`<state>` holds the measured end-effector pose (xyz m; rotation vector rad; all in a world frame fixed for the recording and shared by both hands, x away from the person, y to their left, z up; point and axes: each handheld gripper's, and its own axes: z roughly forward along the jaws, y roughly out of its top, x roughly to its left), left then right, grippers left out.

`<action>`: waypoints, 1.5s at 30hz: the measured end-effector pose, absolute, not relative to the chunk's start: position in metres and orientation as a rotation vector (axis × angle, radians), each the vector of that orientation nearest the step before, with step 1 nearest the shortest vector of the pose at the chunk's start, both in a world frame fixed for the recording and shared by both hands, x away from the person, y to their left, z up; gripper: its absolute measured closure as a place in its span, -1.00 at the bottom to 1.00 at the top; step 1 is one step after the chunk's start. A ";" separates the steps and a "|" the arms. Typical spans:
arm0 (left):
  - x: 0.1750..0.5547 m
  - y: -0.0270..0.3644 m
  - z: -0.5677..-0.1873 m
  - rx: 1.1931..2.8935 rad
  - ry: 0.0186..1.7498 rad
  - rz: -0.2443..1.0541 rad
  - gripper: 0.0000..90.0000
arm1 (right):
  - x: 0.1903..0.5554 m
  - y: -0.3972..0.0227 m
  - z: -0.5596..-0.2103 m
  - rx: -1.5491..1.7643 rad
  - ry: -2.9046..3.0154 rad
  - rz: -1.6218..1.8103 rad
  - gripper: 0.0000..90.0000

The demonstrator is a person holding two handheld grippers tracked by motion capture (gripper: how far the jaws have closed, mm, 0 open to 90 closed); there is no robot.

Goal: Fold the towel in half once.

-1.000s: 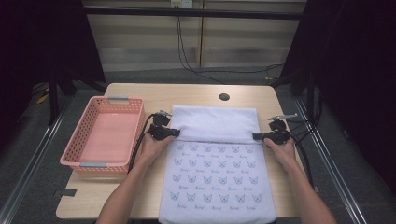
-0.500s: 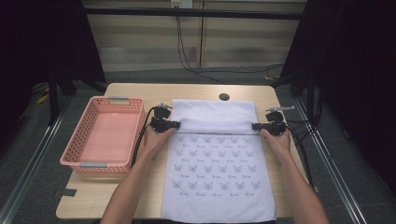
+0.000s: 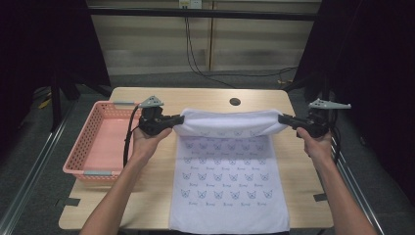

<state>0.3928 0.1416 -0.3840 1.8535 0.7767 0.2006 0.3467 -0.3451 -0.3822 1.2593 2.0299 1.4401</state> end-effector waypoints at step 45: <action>0.245 0.187 -0.468 2.086 0.548 -0.240 0.54 | 0.155 -0.347 -0.462 1.228 2.462 1.407 0.46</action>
